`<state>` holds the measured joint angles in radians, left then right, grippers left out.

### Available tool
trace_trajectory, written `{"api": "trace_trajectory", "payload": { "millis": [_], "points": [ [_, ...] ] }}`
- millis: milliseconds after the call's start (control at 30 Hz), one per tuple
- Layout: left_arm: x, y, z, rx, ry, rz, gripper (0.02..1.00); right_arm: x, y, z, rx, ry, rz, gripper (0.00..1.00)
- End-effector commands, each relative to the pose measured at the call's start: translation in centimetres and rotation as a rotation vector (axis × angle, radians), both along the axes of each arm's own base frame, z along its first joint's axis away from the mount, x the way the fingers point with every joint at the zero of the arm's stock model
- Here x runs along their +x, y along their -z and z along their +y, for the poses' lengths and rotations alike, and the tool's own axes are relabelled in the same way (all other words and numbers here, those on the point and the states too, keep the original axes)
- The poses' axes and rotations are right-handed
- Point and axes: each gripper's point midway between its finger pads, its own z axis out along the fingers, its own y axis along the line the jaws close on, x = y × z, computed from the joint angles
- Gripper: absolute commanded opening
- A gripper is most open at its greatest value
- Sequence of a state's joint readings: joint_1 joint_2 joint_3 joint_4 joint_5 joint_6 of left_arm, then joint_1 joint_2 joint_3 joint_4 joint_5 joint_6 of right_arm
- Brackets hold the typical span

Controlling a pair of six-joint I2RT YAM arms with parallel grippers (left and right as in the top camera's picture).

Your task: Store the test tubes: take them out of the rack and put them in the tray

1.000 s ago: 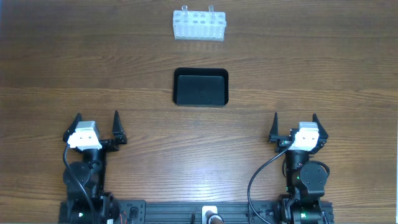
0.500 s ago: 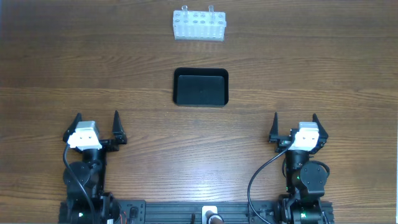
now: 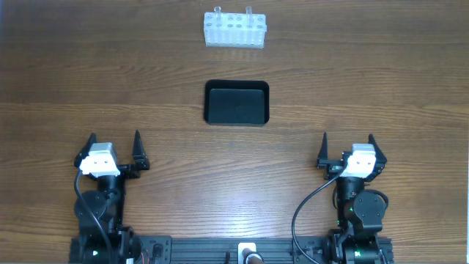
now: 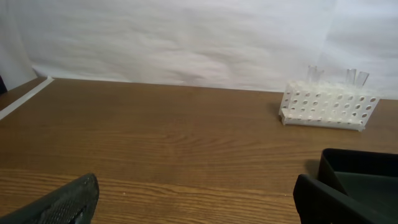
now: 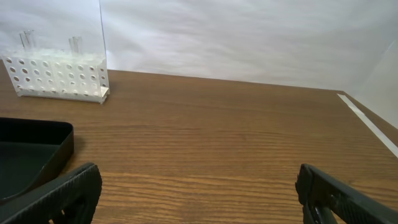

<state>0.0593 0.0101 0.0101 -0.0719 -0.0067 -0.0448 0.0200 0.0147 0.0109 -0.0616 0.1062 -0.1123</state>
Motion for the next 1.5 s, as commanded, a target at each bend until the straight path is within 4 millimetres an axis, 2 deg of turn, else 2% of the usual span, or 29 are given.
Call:
{"api": "trace_trajectory", "payload": {
  "millis": [33,1267,1367,1500],
  "points": [
    [0.0,0.2,-0.2,0.014,0.014,0.005,0.998,0.0,0.2,0.0,0.0,-0.004,0.002,0.991],
    [0.0,0.2,-0.2,0.014,0.014,0.003,0.998,0.0,0.2,0.0,0.0,-0.004,0.002,0.993],
    [0.0,-0.4,-0.2,0.015,0.013,-0.019,0.998,0.0,0.2,0.0,0.0,-0.004,0.002,0.993],
    [0.0,-2.5,-0.3,0.019,0.017,-0.085,0.996,0.0,0.2,0.0,0.0,-0.004,0.002,0.991]
  ]
}}
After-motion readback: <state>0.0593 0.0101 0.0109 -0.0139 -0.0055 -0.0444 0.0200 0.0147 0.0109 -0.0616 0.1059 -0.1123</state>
